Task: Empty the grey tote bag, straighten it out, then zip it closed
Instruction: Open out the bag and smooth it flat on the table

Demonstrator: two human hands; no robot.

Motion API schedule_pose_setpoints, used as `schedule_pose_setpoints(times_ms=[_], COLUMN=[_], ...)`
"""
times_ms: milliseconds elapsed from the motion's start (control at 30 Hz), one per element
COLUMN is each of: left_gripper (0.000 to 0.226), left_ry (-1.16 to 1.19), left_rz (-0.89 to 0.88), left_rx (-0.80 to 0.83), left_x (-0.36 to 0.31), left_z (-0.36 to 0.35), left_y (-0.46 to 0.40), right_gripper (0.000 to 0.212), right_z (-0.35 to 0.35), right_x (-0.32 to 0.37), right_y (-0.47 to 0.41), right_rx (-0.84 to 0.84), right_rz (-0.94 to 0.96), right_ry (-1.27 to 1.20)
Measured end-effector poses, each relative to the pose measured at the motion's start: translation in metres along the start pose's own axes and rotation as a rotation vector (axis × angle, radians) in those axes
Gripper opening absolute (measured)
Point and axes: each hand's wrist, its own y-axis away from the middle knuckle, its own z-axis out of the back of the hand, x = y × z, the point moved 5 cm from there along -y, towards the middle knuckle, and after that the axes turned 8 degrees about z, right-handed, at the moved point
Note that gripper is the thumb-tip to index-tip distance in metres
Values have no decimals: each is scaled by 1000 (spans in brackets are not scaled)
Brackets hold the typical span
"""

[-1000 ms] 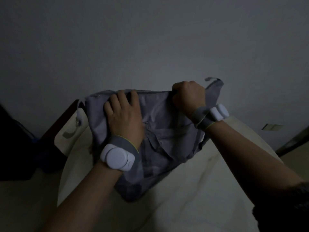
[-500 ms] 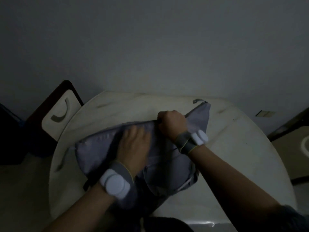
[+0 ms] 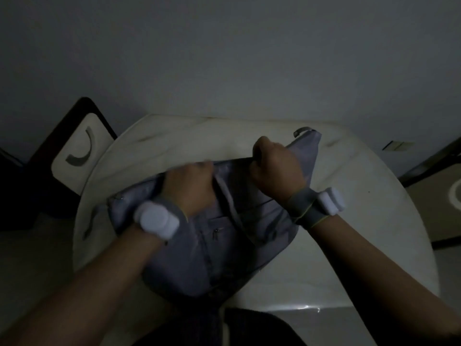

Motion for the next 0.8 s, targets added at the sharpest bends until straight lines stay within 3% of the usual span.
schedule_pose_setpoints(times_ms=[100, 200, 267, 333, 400, 467, 533, 600, 667, 733, 800], left_gripper=[23, 28, 23, 20, 28, 26, 14, 9, 16, 25, 22], left_ry=[99, 146, 111, 63, 86, 68, 22, -4, -18, -14, -6], left_rz=[304, 384, 399, 441, 487, 521, 503, 472, 456, 489, 566], left_rx=[-211, -173, -69, 84, 163, 131, 69, 53, 110, 176, 211], left_x=[66, 92, 97, 105, 112, 115, 109, 104, 104, 114, 130], left_z=[45, 45, 25, -3, -24, -32, -30, -28, -38, -57, -75], left_y=[-56, -80, -79, -71, -63, -57, -54, -54, -54, -52, -52], right_gripper=[16, 20, 39, 59, 55, 46, 39, 38, 52, 73, 78], right_z=[10, -14, -43, -56, -52, -45, -41, -55, -66, -65, -62], right_x=[43, 84, 78, 58, 29, -1, -28, -41, -38, -29, -24], right_y=[-3, 7, 7, -16, -49, -81, -102, -111, -107, -96, -88], right_rx=[285, 846, 1017, 895, 632, 407, 300, 447, 628, 620, 705], right_rz=[123, 237, 232, 209, 87, -34, -86, -110, -109, -83, -7], right_ry=[-156, -313, -239, -140, -155, -131, 38, 111, 37, -84, -65])
